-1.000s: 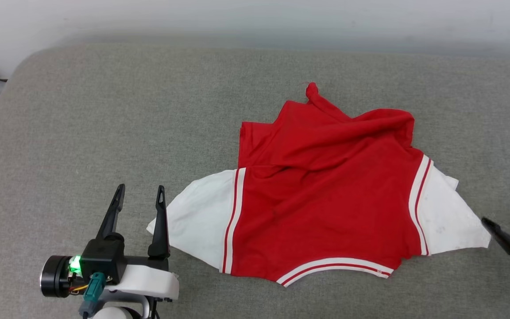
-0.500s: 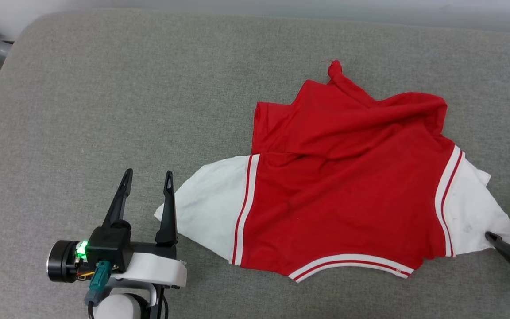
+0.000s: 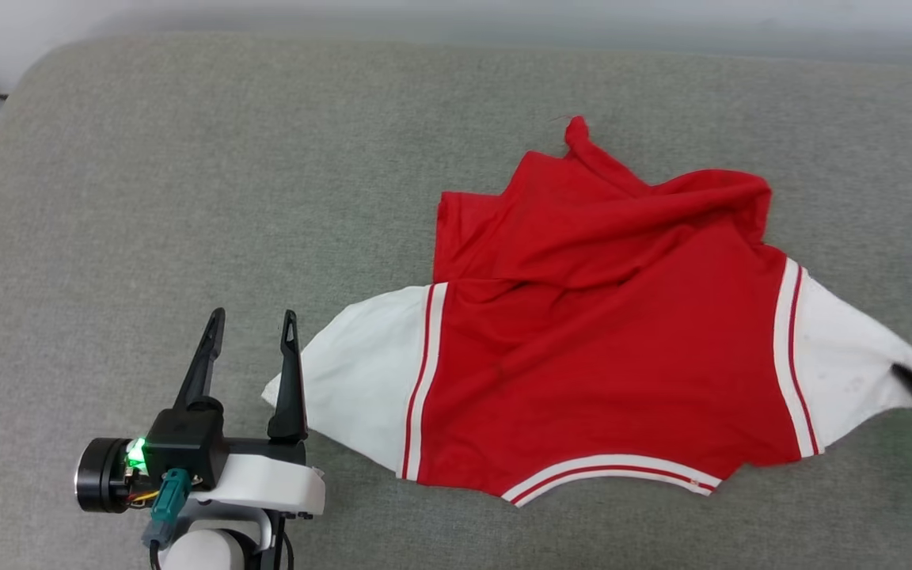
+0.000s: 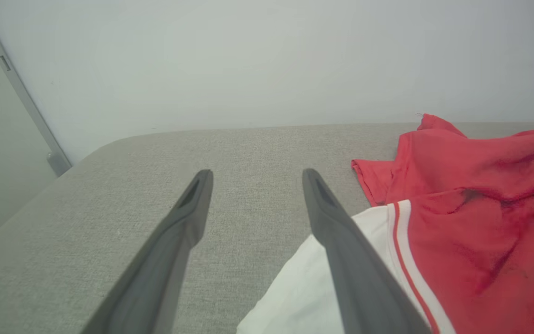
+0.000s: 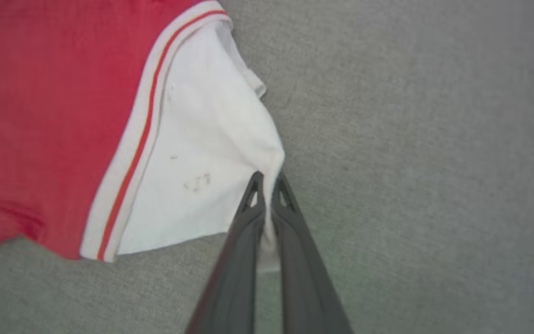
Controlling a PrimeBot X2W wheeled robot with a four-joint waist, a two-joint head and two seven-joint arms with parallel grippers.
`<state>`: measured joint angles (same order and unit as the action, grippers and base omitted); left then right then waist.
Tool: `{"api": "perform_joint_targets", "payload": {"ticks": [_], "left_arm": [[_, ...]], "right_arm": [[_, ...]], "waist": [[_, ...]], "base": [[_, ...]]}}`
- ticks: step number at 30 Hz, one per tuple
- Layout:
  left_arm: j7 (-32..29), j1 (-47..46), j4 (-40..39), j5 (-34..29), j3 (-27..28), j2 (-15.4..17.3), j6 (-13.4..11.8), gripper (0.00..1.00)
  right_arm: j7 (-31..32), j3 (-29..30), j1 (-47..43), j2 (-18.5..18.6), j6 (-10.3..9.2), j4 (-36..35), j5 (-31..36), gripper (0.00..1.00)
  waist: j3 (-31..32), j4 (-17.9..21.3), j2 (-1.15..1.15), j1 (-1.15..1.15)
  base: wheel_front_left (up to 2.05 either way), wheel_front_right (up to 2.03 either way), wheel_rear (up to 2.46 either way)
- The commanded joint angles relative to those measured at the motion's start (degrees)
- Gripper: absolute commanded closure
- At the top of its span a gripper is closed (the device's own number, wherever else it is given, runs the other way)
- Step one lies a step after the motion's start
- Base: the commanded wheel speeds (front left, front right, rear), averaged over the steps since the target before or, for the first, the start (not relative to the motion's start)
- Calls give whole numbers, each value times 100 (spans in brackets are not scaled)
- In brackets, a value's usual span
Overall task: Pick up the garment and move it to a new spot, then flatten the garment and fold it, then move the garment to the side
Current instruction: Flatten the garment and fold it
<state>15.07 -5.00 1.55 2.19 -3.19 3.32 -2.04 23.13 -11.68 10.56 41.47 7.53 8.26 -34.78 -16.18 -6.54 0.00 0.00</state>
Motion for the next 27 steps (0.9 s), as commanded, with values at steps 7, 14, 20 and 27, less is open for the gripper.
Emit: {"api": "perform_joint_targets", "payload": {"ticks": [7,14,20,27], "left_arm": [[14,137,0,-31,32,4,33,0],[14,97,59,-26,43,-1,95,0],[14,158,128,-28,111,41,138,0],[14,115,212,-19,179,200,280,0]], "right_arm": [[58,819,-854,-124,-8,-492,41,100],[332,1354,-1623,-584,-8,-126,44,100],[358,1360,-1842,-904,-6,153,78,100],[-759,1651,-1446,-1200,-8,-42,690,0]], "waist": [[208,258,0,0],[222,233,0,0],[319,244,0,0],[570,320,0,0]], "base": [[0,0,0],[0,0,0],[0,0,0],[0,0,0]]}}
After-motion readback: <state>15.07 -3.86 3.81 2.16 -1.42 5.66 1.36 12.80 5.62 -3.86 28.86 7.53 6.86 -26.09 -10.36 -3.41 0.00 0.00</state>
